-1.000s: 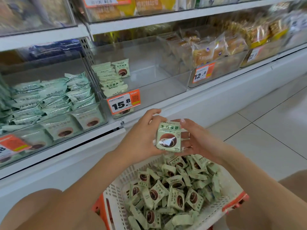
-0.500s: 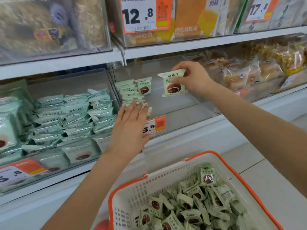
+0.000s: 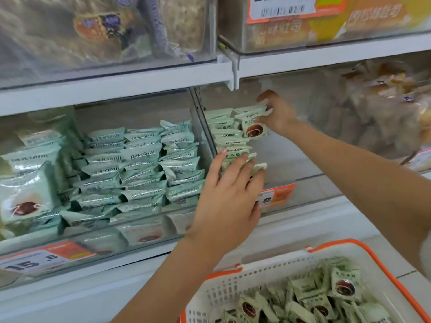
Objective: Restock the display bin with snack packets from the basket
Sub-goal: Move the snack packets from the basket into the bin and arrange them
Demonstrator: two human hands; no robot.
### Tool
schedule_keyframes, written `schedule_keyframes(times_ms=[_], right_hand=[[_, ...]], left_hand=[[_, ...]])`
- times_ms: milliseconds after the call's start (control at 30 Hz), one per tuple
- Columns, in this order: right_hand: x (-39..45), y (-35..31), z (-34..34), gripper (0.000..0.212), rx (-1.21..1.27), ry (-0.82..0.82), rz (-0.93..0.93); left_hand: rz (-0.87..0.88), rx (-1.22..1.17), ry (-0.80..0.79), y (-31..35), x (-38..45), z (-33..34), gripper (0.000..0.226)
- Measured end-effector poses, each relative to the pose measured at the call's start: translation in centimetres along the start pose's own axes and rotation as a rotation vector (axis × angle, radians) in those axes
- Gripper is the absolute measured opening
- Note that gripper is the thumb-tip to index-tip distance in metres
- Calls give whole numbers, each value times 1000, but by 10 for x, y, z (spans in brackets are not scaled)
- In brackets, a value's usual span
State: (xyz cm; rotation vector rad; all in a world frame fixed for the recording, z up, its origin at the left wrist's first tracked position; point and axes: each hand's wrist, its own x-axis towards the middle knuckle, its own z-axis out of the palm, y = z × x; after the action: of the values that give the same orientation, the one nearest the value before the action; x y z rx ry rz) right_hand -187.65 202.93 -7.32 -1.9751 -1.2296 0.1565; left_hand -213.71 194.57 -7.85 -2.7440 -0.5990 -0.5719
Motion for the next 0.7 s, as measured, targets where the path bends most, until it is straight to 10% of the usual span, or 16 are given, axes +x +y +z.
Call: schedule_keyframes(times_ms=[700], right_hand=[[-4, 3, 12, 47, 0, 24, 71]], left_hand=[[-30, 9, -25, 3, 2, 2, 47]])
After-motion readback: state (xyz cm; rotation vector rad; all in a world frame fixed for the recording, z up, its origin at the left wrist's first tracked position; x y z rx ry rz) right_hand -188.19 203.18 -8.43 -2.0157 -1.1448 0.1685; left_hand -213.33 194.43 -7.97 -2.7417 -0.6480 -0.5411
